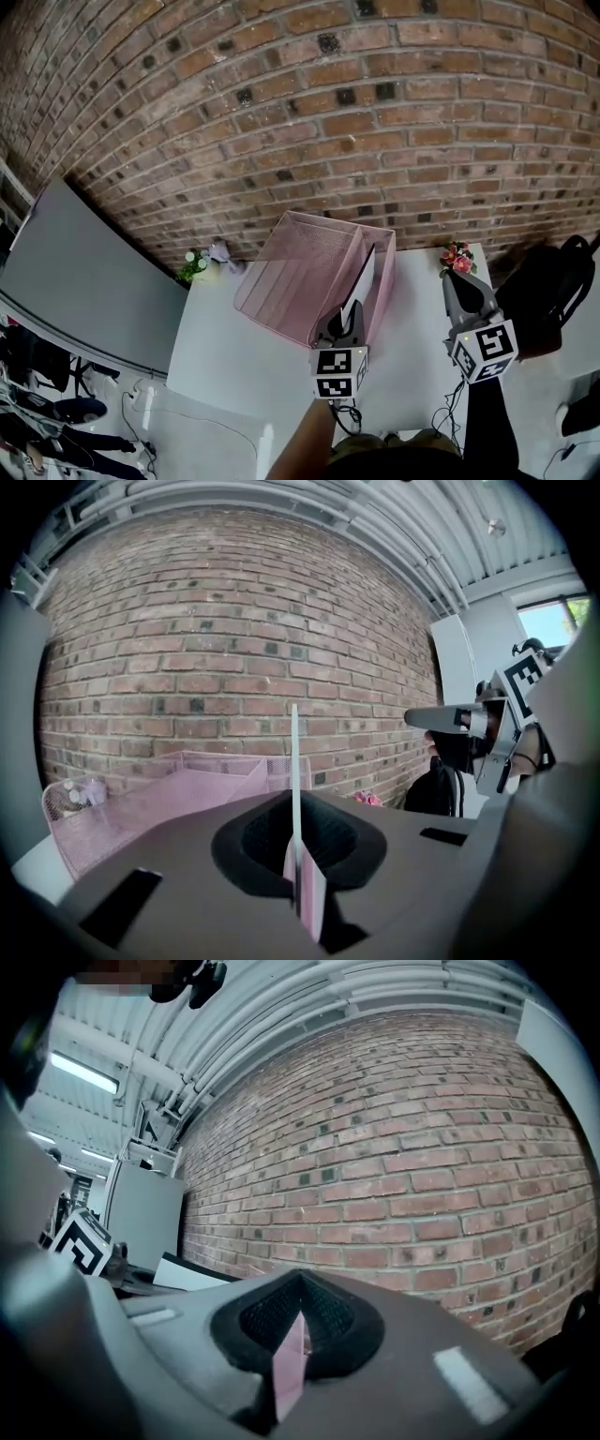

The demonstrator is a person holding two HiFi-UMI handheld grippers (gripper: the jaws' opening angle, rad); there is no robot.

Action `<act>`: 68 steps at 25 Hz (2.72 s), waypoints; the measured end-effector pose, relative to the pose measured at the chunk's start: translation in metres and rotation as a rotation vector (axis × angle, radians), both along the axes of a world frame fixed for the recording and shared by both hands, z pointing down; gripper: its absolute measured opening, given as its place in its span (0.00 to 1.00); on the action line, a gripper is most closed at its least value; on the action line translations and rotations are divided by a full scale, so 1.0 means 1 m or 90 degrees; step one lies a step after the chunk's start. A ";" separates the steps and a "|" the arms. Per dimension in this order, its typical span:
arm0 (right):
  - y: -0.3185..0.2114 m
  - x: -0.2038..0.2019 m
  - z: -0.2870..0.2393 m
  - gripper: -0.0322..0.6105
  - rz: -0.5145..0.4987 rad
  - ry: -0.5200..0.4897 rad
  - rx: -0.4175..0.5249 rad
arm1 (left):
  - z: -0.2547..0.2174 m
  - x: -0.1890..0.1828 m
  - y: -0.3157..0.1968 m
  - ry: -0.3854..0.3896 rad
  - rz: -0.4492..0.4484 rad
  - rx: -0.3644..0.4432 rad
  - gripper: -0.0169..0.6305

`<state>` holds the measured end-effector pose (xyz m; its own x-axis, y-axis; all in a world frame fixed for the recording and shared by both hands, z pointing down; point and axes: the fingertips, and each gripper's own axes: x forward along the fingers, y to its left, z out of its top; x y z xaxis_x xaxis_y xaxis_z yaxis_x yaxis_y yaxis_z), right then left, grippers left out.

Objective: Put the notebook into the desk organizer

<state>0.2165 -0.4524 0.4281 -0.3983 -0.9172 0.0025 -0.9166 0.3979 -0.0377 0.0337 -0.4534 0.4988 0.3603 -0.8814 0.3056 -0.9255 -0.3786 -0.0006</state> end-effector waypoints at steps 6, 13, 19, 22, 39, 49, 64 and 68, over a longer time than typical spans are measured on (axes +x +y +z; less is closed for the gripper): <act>-0.004 -0.005 0.009 0.05 -0.018 0.007 -0.007 | 0.042 -0.008 -0.002 -0.001 -0.024 -0.058 0.05; -0.012 -0.009 0.008 0.05 -0.026 0.005 -0.004 | 0.083 -0.010 -0.005 -0.004 -0.028 -0.116 0.05; -0.017 -0.019 0.012 0.05 -0.034 0.005 -0.010 | 0.107 -0.014 -0.006 -0.025 -0.029 -0.145 0.05; -0.019 -0.021 0.010 0.05 -0.035 0.004 -0.009 | 0.114 -0.019 -0.004 -0.031 -0.034 -0.158 0.05; -0.013 -0.043 0.007 0.05 -0.057 0.005 -0.005 | 0.113 -0.023 0.006 -0.038 -0.033 -0.151 0.05; -0.010 -0.048 0.002 0.05 -0.061 0.004 0.001 | 0.099 -0.011 0.009 -0.048 0.003 -0.128 0.30; -0.010 -0.052 -0.015 0.05 -0.072 0.007 0.026 | 0.052 -0.005 0.005 -0.064 0.014 -0.058 0.33; -0.011 -0.053 -0.018 0.05 -0.074 0.003 0.032 | 0.053 -0.007 0.004 -0.062 0.009 -0.059 0.33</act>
<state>0.1631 -0.4635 0.4100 -0.5019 -0.8640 -0.0405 -0.8644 0.5027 -0.0111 0.0267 -0.4491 0.5514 0.3378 -0.8426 0.4194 -0.9173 -0.3946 -0.0539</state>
